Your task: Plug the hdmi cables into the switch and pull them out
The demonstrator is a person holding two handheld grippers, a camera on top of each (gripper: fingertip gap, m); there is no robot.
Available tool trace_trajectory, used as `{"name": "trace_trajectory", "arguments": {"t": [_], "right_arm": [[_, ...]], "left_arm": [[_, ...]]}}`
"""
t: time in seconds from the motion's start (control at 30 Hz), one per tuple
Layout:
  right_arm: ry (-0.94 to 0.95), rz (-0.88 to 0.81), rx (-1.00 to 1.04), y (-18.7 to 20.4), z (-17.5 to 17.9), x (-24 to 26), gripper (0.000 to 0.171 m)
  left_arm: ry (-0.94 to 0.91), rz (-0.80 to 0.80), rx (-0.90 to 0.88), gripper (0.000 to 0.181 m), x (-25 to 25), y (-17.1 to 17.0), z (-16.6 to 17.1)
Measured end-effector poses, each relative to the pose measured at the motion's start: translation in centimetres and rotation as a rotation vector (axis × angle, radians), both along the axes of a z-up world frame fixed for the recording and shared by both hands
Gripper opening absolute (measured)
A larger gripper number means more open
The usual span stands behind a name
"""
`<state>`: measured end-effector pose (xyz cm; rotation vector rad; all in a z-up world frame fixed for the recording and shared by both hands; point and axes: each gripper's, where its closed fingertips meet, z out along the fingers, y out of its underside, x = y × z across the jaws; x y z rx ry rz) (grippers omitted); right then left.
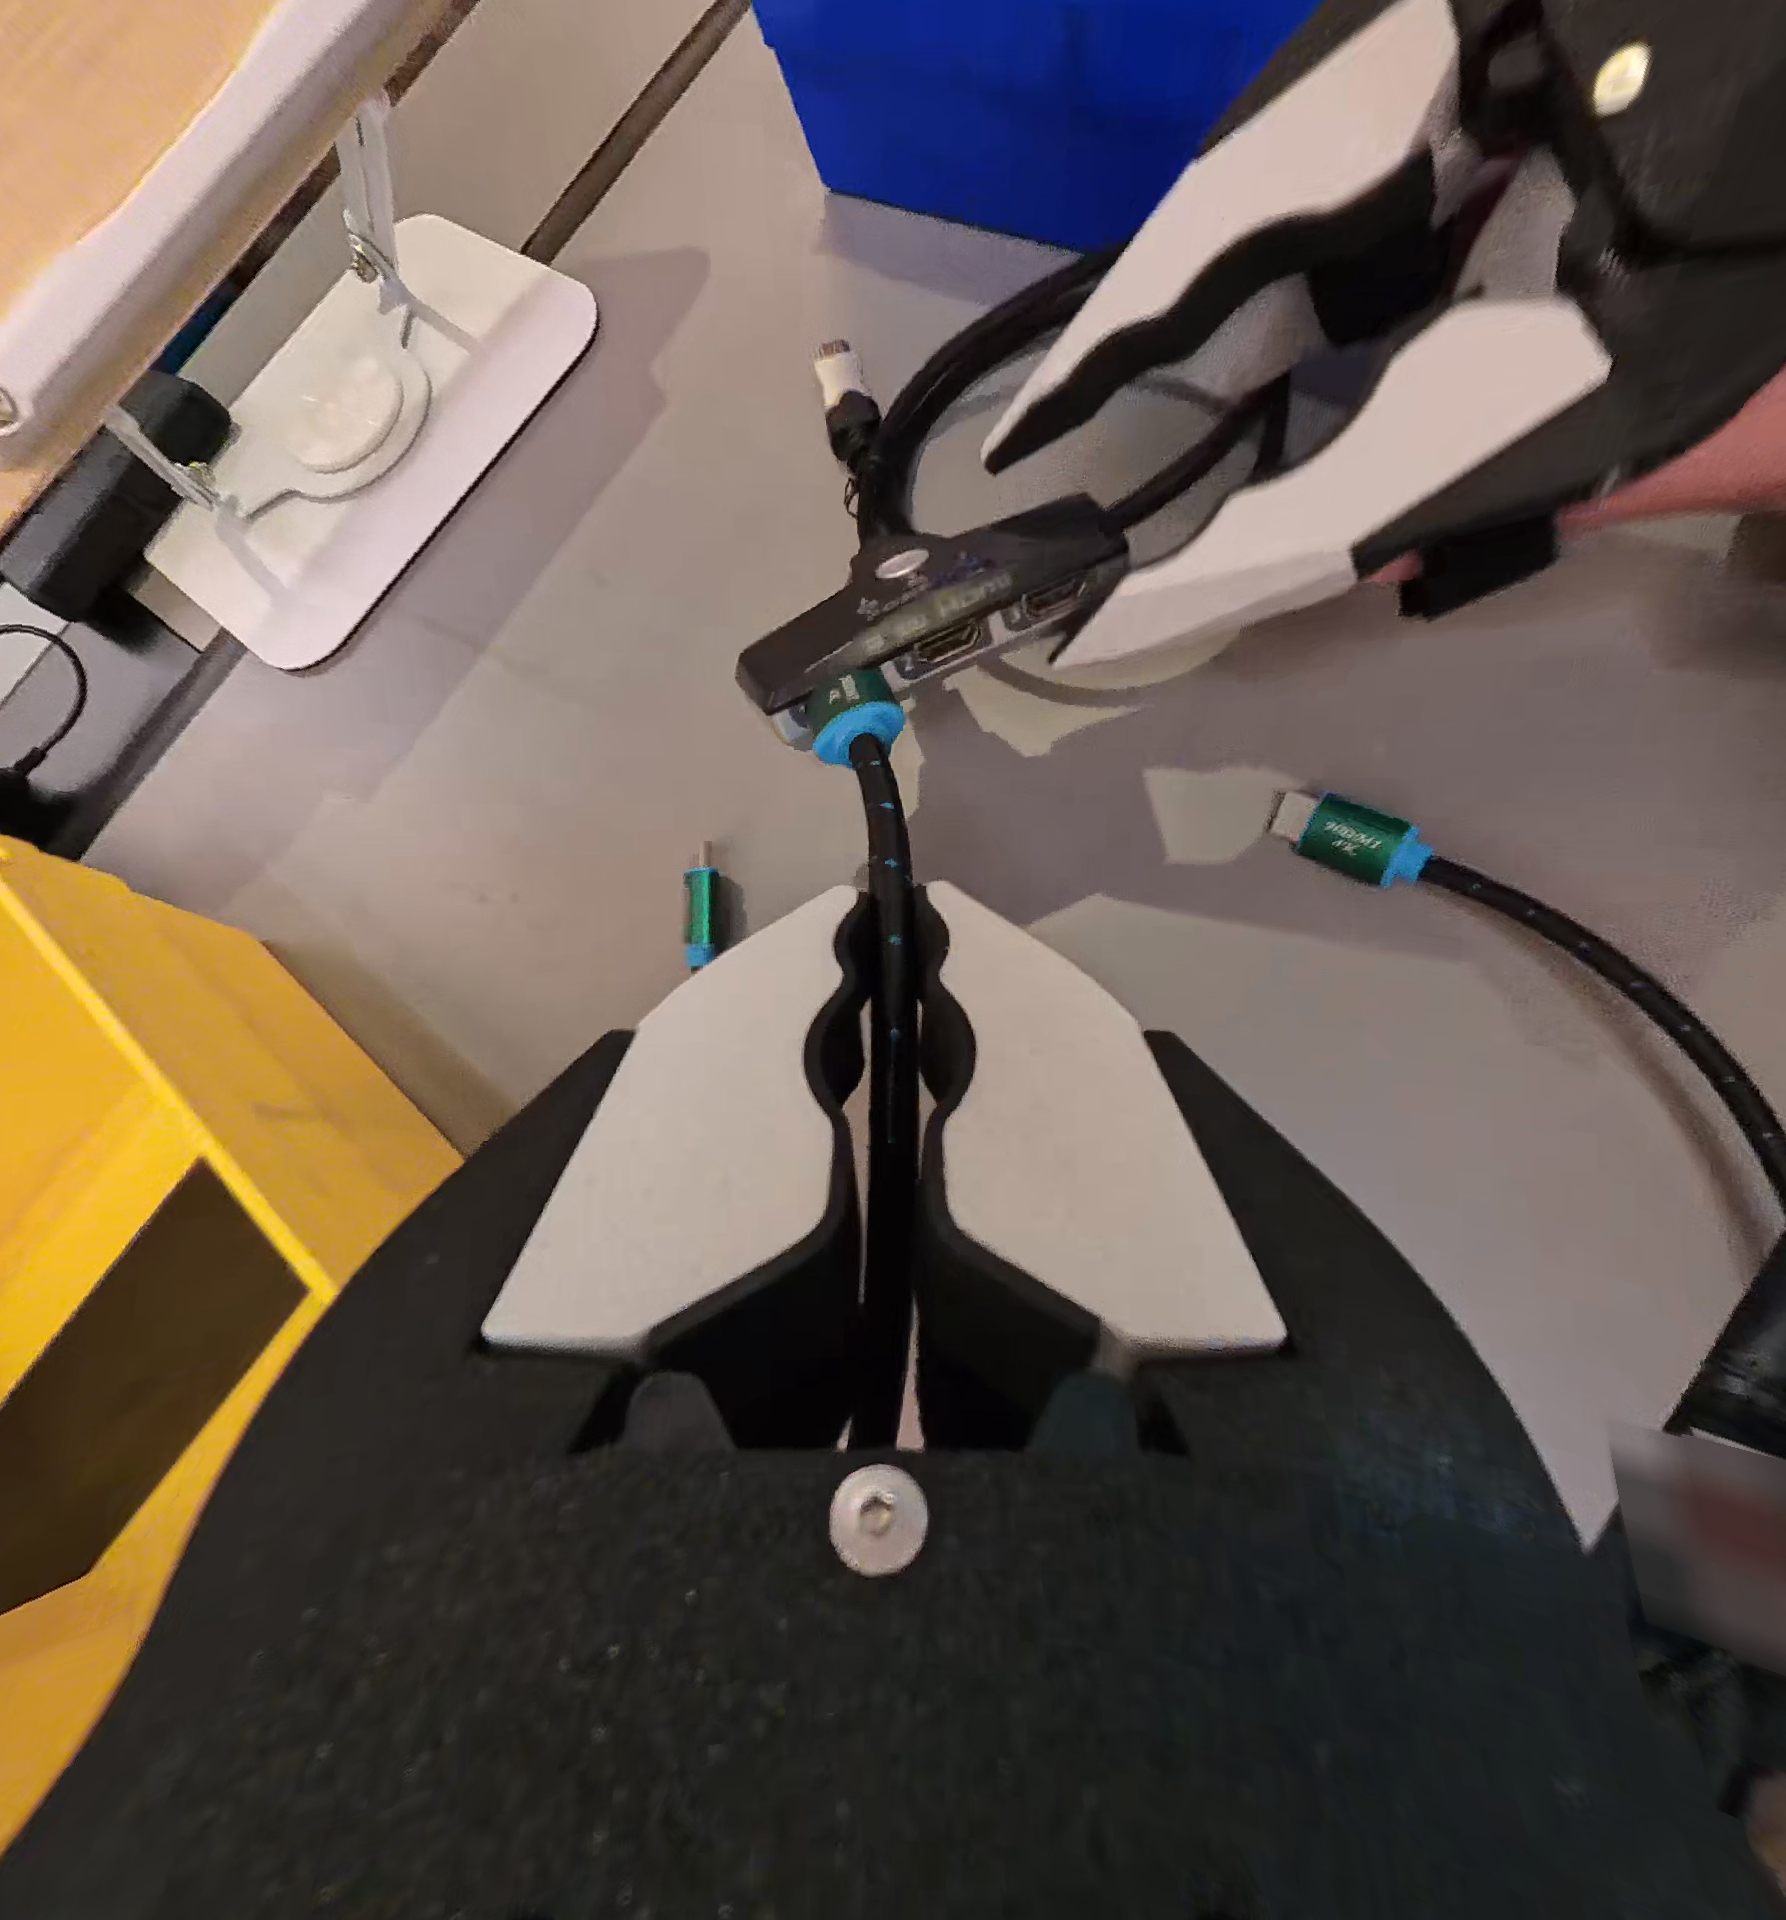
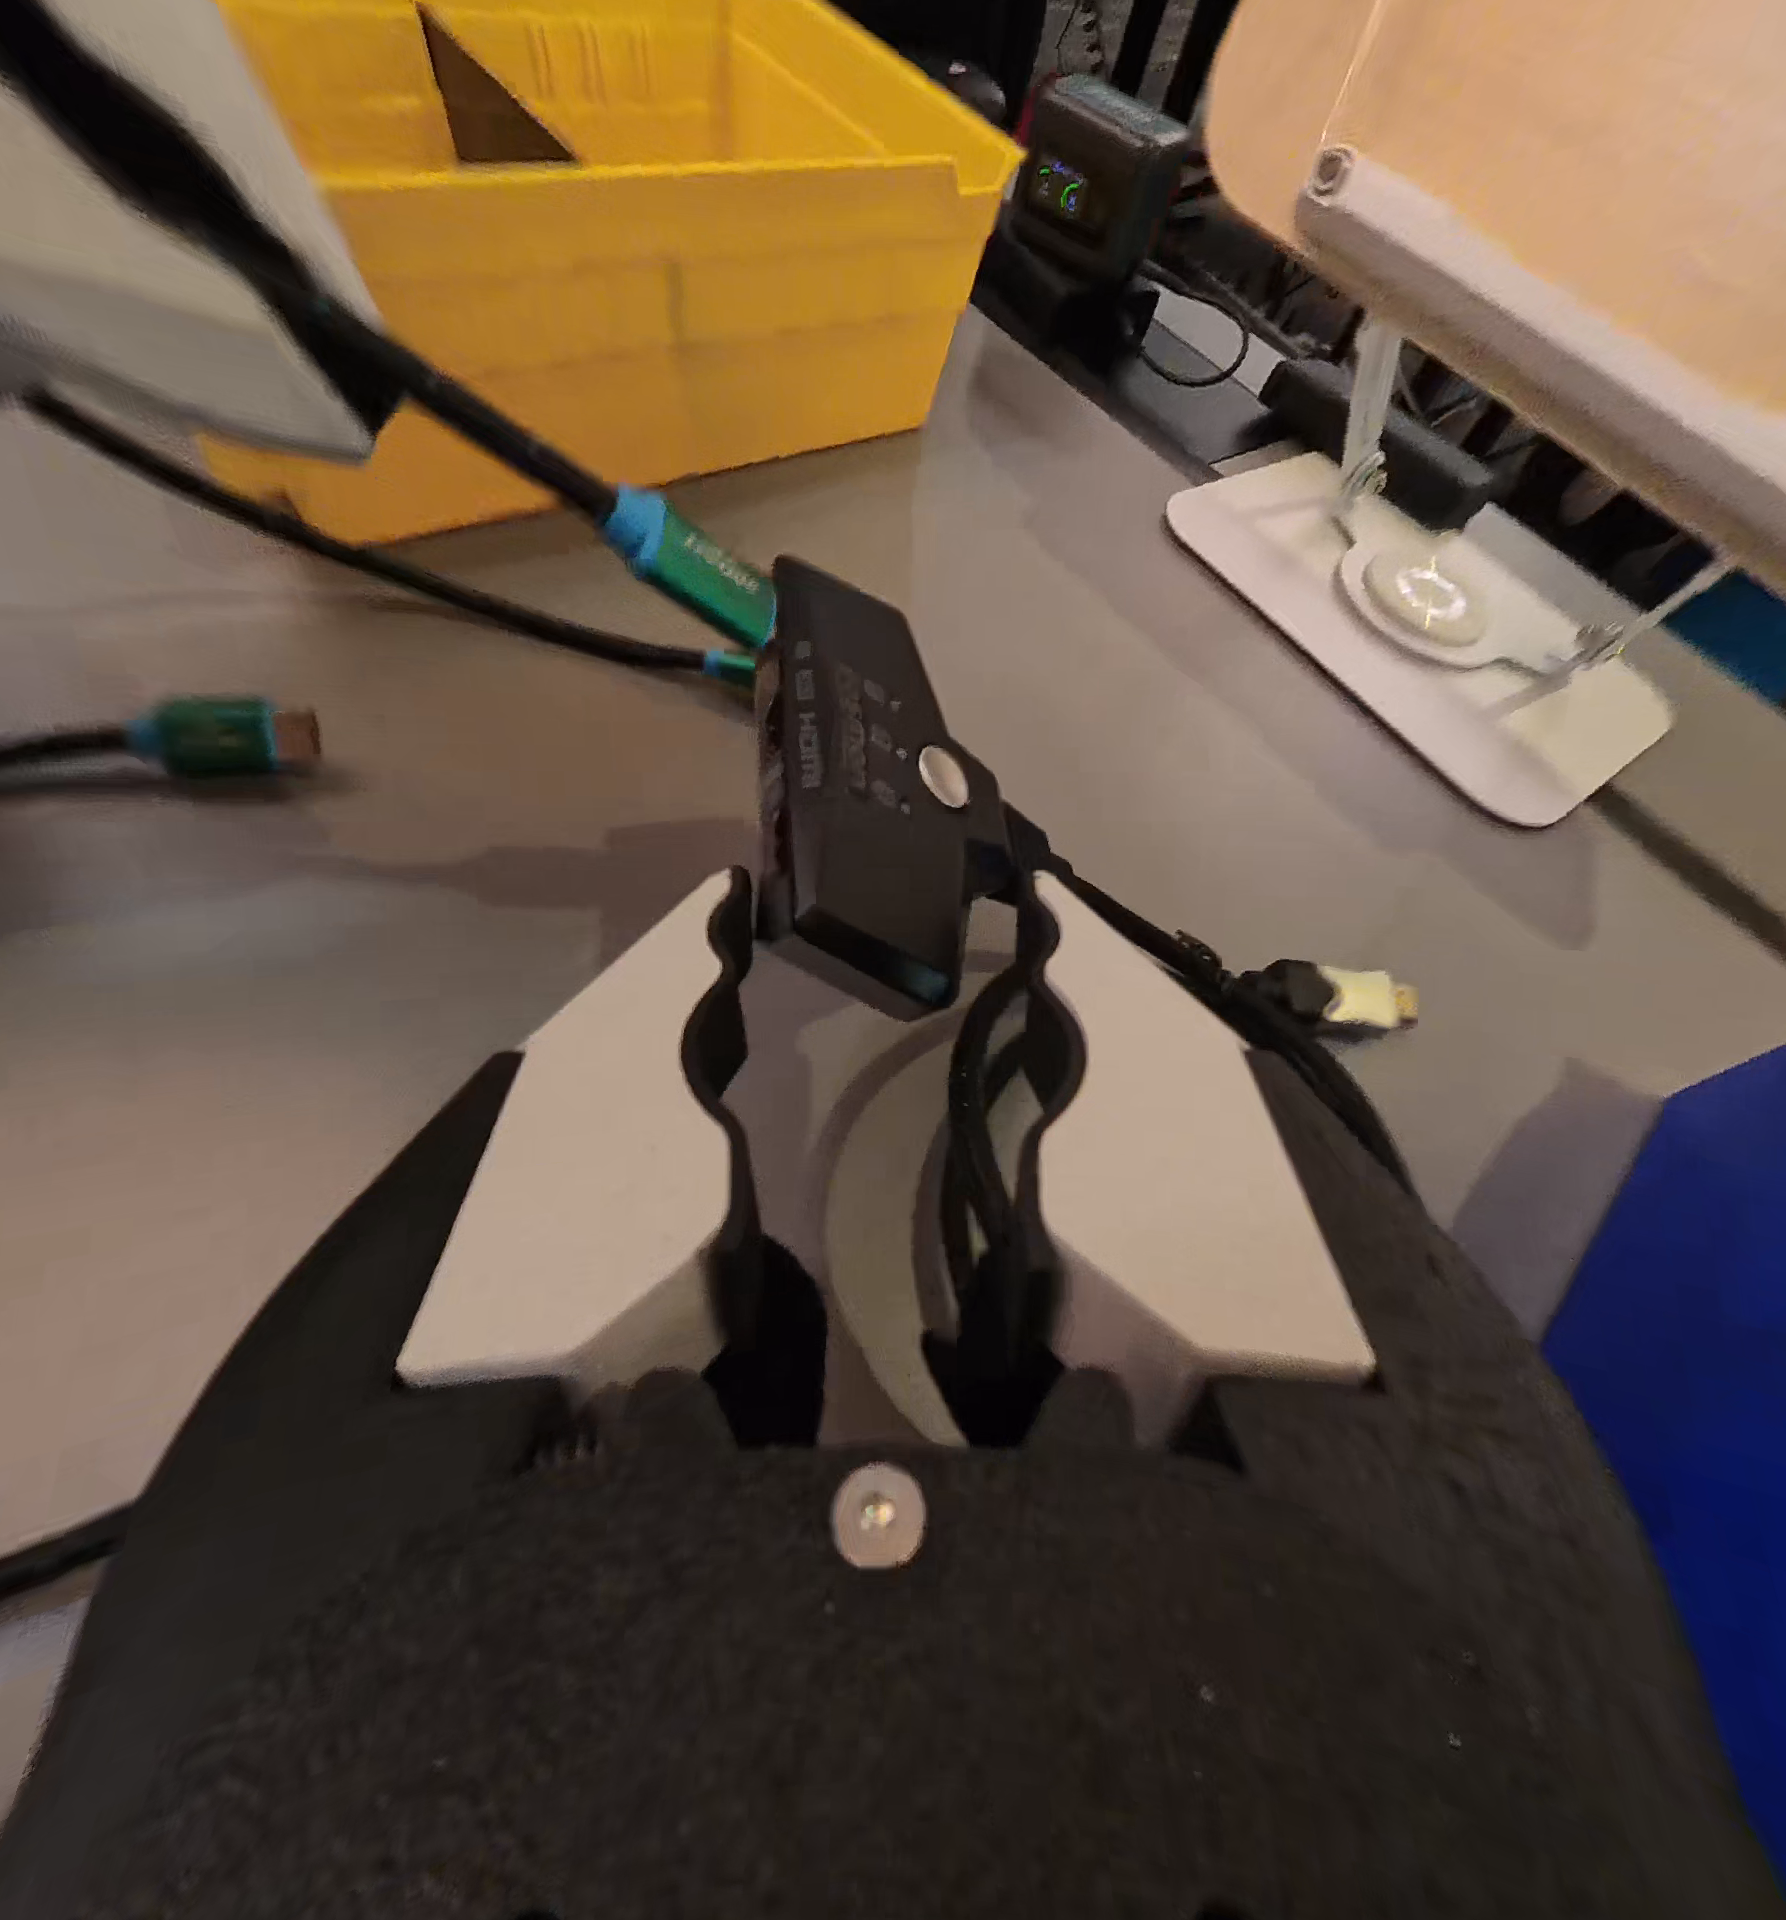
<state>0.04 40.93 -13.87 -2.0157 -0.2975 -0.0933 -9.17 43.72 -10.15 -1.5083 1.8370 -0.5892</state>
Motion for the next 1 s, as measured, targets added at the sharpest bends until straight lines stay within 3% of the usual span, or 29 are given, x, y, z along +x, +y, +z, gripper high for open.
{"name": "trace_trajectory", "arguments": {"t": [0.1, 0.17, 0.27, 0.37, 0.47, 0.53, 0.67, 0.73, 0.83, 1.0], "right_arm": [[-0.286, -0.001, 0.03, 0.0, -0.3, 0.3, 0.052], [-0.508, -0.034, 0.135, -0.1, 0.4, 0.8, 0.04], [-0.657, 0.026, 0.186, 0.2, 0.5, -0.6, 0.037], [-0.679, 0.035, 0.225, 0.8, 1.0, -0.8, 0.036], [-0.709, 0.083, 0.298, 0.5, 1.6, -1.8, 0.02], [-0.776, 0.111, 0.329, 0.2, 1.9, -2.1, 0.019], [-0.658, 0.187, 0.273, -0.2, 1.9, -2.2, 0.018], [-0.753, 0.181, 0.316, 0.0, 1.8, -1.8, 0.018], [-0.705, 0.188, 0.294, 0.8, 0.3, -1.2, 0.018], [-0.668, 0.131, 0.308, 2.5, -0.4, -0.4, 0.018]], "left_arm": [[-0.011, -0.013, -0.022, 0.005, -0.3, 0.0, 0.4], [-0.031, -0.022, -0.068, 0.005, -0.4, -0.3, 1.1], [-0.049, -0.055, -0.104, 0.005, -0.6, -0.8, 1.7], [-0.058, -0.1, -0.106, 0.005, -1.0, -1.2, 2.2], [-0.072, -0.122, -0.107, 0.005, -1.3, -1.1, 2.3], [-0.081, -0.121, -0.107, 0.005, -1.5, -0.6, 2.0], [-0.116, -0.109, -0.158, 0.006, -1.2, 0.6, 0.6], [-0.126, -0.11, -0.19, 0.006, -0.9, 0.6, 0.1], [-0.105, -0.092, -0.119, 0.006, -0.5, 0.9, -1.1], [-0.191, -0.013, -0.109, 0.01, -0.4, 1.9, 0.6]]}}
